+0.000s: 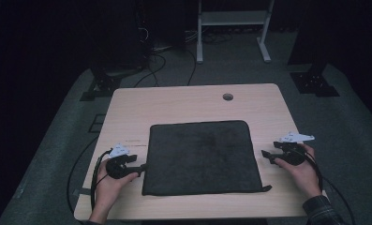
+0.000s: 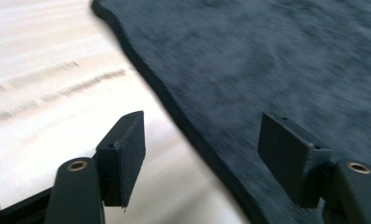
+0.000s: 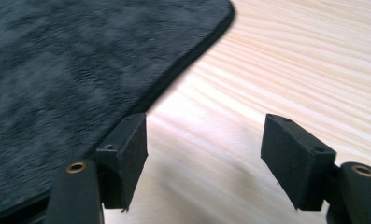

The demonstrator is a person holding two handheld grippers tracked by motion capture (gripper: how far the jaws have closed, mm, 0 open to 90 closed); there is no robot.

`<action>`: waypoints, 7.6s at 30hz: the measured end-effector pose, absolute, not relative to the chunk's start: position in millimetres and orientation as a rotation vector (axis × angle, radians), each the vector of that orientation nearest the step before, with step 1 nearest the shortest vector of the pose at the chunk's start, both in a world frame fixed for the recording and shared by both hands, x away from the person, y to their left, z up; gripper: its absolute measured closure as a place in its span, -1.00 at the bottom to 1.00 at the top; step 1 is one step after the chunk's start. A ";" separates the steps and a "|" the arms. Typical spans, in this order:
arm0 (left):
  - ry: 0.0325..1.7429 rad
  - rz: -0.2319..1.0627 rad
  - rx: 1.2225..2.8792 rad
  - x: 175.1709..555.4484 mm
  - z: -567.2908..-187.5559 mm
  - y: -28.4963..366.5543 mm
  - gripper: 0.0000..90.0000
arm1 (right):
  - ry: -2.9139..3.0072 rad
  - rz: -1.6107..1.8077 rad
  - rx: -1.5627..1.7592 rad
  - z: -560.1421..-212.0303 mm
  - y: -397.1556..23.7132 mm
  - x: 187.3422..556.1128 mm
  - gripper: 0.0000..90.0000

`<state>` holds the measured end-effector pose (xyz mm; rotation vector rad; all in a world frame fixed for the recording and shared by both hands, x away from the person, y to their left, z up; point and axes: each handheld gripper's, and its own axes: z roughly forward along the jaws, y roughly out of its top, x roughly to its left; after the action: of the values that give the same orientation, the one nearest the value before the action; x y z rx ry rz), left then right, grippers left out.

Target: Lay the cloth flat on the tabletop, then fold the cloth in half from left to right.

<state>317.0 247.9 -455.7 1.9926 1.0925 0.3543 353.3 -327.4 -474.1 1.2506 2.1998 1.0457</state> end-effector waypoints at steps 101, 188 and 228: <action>1.175 0.212 1.737 372.0 -437.3 246.8 0.94 | 2.159 0.954 1.359 -486.7 -340.0 365.0 -0.72; 0.763 -0.180 1.920 425.9 -452.2 -23.9 0.94 | 2.157 0.954 1.361 -486.7 -339.9 365.0 -0.72; 0.873 0.168 2.076 401.6 -449.6 104.8 -0.24 | 2.128 0.938 1.400 -486.8 -338.1 364.0 -0.76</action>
<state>401.6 104.8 -449.6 2.0759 0.8727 0.1682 364.0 -338.1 -486.8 1.4003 2.1282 0.9377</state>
